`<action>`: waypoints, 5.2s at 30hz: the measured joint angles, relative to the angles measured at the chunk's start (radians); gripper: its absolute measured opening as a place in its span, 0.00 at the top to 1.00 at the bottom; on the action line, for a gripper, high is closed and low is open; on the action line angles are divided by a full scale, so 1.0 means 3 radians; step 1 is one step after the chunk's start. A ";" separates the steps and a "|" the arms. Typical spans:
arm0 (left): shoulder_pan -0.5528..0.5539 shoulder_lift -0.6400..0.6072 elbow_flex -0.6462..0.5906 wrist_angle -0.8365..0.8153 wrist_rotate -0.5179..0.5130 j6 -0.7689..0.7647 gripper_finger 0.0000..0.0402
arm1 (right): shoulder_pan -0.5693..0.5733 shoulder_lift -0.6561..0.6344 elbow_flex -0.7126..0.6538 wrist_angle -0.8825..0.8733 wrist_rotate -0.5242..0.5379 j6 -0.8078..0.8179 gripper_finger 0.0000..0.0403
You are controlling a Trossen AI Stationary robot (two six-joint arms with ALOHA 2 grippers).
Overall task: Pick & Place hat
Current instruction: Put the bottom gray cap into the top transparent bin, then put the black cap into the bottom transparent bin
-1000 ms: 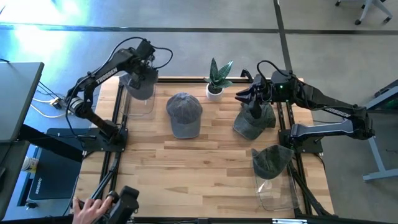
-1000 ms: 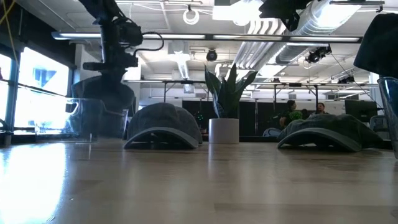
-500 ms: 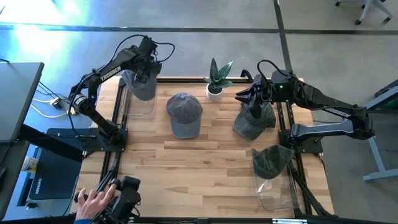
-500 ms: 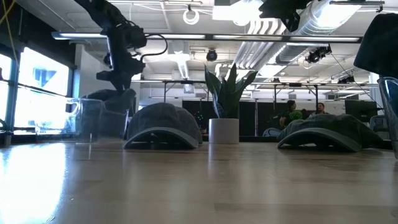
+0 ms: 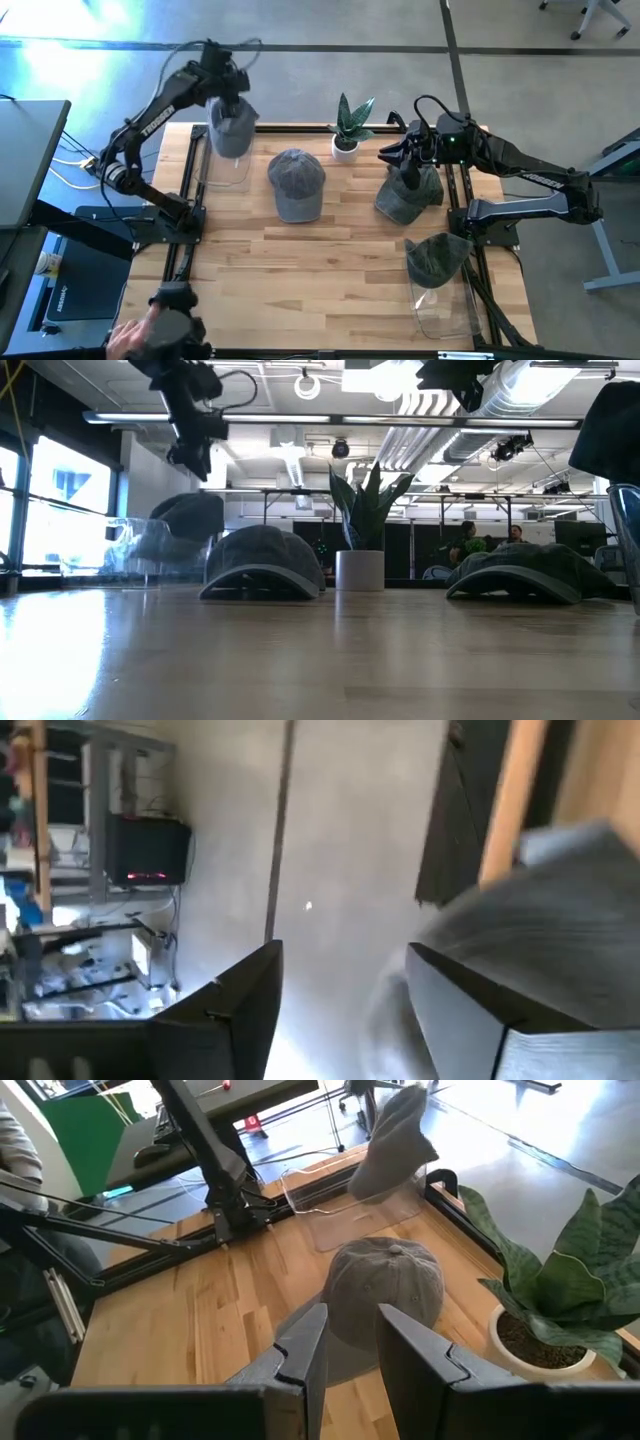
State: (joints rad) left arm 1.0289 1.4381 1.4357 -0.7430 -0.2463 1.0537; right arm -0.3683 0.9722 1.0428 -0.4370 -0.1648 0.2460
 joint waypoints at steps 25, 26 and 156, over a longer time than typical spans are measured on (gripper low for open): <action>0.0289 0.0003 0.0422 0.0579 0.1806 -0.1931 0.98 | -0.0021 0.0013 0.0000 0.0004 0.0384 -0.0151 0.80; 0.0271 0.0009 0.0415 0.0569 0.1824 -0.1999 0.98 | -0.0030 0.0013 0.0000 0.0004 0.0380 -0.0145 0.80; -0.2254 0.0089 -0.0441 0.0306 0.2185 -0.3527 1.00 | -0.2196 0.1939 -0.0001 -0.2735 -0.1654 -0.1193 0.78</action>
State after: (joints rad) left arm 0.3527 1.4647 1.3033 -0.6511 0.4091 -0.0044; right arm -1.0270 1.5538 1.0424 -1.2576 -0.6611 -0.1120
